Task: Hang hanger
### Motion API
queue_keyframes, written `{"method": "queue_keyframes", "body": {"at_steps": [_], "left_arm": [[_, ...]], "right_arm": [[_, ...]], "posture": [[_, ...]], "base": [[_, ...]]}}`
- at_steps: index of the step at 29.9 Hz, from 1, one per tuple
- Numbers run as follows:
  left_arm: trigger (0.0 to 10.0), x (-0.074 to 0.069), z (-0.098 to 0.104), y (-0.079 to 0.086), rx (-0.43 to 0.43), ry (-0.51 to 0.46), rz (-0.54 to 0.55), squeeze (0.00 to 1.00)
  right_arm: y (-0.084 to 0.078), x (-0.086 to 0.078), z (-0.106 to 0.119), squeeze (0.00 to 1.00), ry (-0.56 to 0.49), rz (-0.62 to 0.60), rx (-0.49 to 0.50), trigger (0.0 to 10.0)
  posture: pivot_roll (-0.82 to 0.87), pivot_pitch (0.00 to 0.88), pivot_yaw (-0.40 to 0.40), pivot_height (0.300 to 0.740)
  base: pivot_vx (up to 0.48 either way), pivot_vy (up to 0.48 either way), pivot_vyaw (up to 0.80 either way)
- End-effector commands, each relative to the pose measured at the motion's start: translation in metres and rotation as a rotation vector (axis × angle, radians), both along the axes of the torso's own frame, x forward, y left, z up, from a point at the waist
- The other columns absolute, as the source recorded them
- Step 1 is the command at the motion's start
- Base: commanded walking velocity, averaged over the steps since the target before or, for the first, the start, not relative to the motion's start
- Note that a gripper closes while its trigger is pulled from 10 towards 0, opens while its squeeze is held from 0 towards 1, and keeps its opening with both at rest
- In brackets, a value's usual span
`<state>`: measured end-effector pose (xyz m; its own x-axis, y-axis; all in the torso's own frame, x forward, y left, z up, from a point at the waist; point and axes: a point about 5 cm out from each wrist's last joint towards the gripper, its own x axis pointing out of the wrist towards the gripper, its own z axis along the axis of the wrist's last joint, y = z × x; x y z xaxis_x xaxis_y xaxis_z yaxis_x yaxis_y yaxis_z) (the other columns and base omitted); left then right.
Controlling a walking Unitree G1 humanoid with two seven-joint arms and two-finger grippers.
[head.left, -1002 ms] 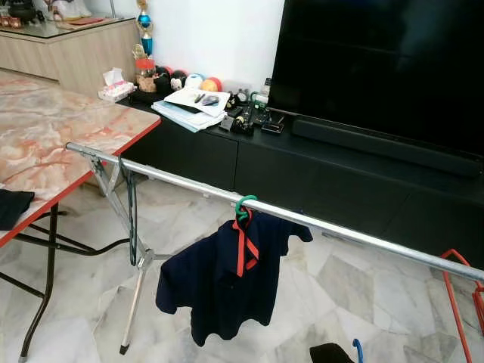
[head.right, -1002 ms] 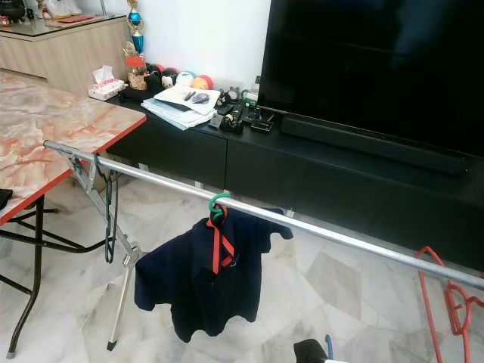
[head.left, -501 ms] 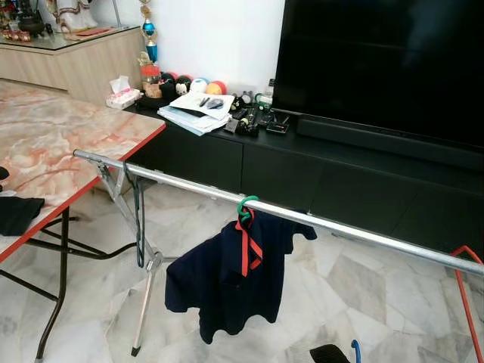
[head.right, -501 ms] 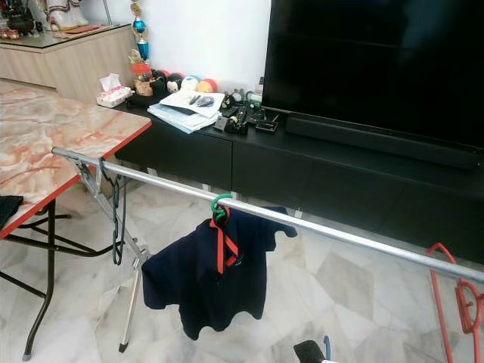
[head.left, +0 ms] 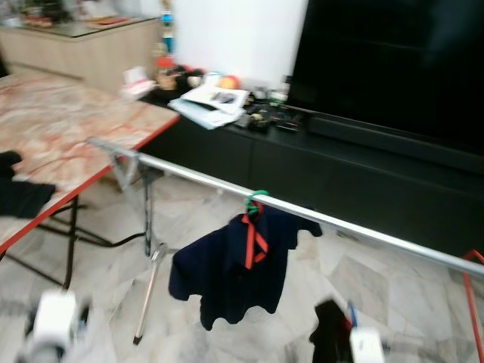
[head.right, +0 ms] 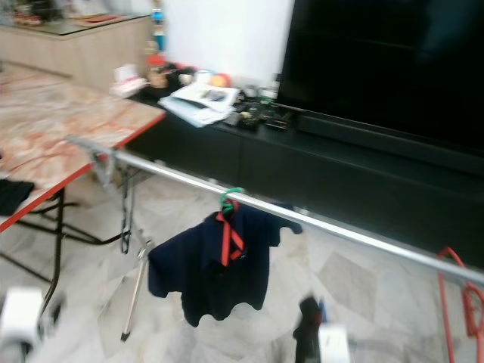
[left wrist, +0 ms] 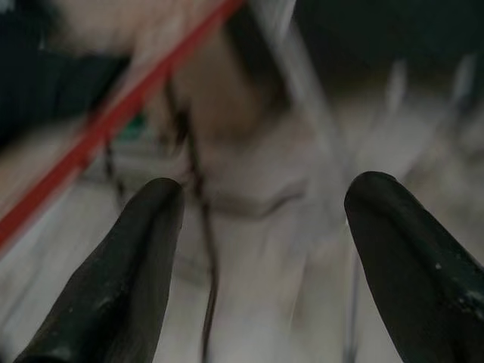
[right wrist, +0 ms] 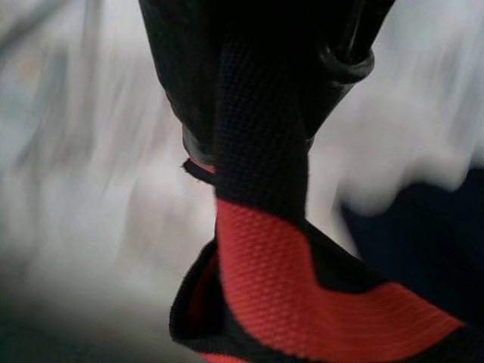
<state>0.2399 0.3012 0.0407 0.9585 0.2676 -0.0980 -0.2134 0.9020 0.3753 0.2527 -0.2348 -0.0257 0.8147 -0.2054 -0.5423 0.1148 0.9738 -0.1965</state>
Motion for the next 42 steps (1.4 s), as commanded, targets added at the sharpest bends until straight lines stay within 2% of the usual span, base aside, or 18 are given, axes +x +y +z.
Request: {"method": "queue_keyframes", "body": {"at_steps": [1, 4, 5, 8, 11, 14, 18, 23, 24, 25, 30, 31, 35, 38, 42], "left_arm": [[10.0, -0.022, -0.026, -0.01, -0.038, 0.102, -0.008, 0.0], [10.0, -0.026, -0.018, -0.03, -0.07, 0.019, -0.047, 0.0], [10.0, -0.031, -0.015, -0.033, -0.119, -0.013, -0.018, 0.0], [10.0, -0.039, -0.004, -0.035, -0.106, -0.002, -0.08, 0.0], [10.0, -0.043, 0.002, -0.039, -0.126, 0.007, -0.119, 0.0], [10.0, -0.043, 0.009, -0.042, -0.135, -0.018, -0.14, 0.0], [10.0, -0.033, 0.021, -0.047, -0.167, -0.041, -0.149, 0.0], [10.0, -0.024, 0.017, -0.046, -0.234, -0.043, -0.096, 0.0], [10.0, -0.02, 0.015, -0.049, -0.289, -0.045, -0.088, 0.0], [10.0, -0.019, 0.014, -0.05, -0.306, -0.043, -0.086, 0.0], [10.0, -0.012, 0.013, -0.053, -0.339, -0.031, -0.088, 0.0], [10.0, -0.008, 0.012, -0.052, -0.342, -0.023, -0.088, 0.0], [10.0, -0.002, 0.011, -0.05, -0.345, -0.018, -0.087, 0.0], [10.0, 0.008, 0.018, -0.047, -0.335, -0.034, -0.093, 0.0], [10.0, 0.019, 0.028, -0.035, -0.317, -0.049, -0.095, 0.0]], "right_arm": [[0.0, 0.01, 0.012, 0.0, -0.096, -0.009, 0.023, 10.0], [0.001, 0.004, 0.017, 0.0, -0.227, -0.022, 0.06, 10.0], [0.003, 0.0, 0.019, 0.0, -0.265, -0.018, 0.081, 10.0], [0.007, -0.009, 0.022, 0.0, -0.311, -0.005, 0.13, 10.0], [0.014, -0.016, 0.021, 0.0, -0.305, 0.029, 0.169, 10.0], [0.012, -0.023, 0.017, 0.0, -0.287, 0.021, 0.164, 10.0], [0.004, -0.027, 0.015, 0.0, -0.275, -0.085, 0.198, 10.0], [0.0, -0.022, 0.018, 0.0, -0.287, -0.15, 0.219, 10.0], [0.0, -0.018, 0.019, 0.0, -0.301, -0.171, 0.244, 10.0], [0.001, -0.016, 0.019, 0.0, -0.305, -0.178, 0.254, 10.0], [0.007, -0.006, 0.022, 0.0, -0.315, -0.207, 0.278, 10.0], [0.013, 0.001, 0.025, 0.0, -0.322, -0.201, 0.283, 10.0], [0.02, 0.008, 0.027, 0.0, -0.337, -0.196, 0.298, 10.0], [0.029, 0.016, 0.032, 0.0, -0.356, -0.174, 0.302, 10.0], [0.038, 0.025, 0.038, 0.0, -0.385, -0.185, 0.312, 10.0]], "posture": [[0.12, 0.015, -0.064, 0.74], [0.13, 0.015, -0.066, 0.74], [0.13, 0.015, -0.066, 0.74], [0.12, 0.019, -0.067, 0.74], [0.12, 0.019, -0.067, 0.74], [0.12, 0.015, -0.063, 0.74], [0.12, 0.001, -0.06, 0.74], [0.13, 0.0, -0.065, 0.74], [0.14, 0.0, -0.066, 0.74], [0.14, 0.0, -0.065, 0.74], [0.16, 0.0, -0.047, 0.74], [0.15, 0.0, -0.041, 0.74], [0.14, 0.0, -0.031, 0.74], [0.16, 0.0, -0.015, 0.74], [0.14, 0.0, 0.037, 0.74]], "base": [[0.0, 0.0, 0.0], [0.0, 0.0, 0.0], [0.0, 0.0, 0.0], [0.0, 0.0, 0.0], [0.0, 0.0, 0.0], [0.0, 0.0, 0.0], [0.0, 0.0, 0.0], [0.0, 0.0, 0.0], [0.0, 0.0, 0.0], [0.0, 0.0, 0.0], [0.0, 0.0, 0.0], [0.0, 0.0, 0.0], [0.0, 0.0, 0.0], [0.0, 0.0, 0.0], [0.0, 0.0, 0.0]]}}
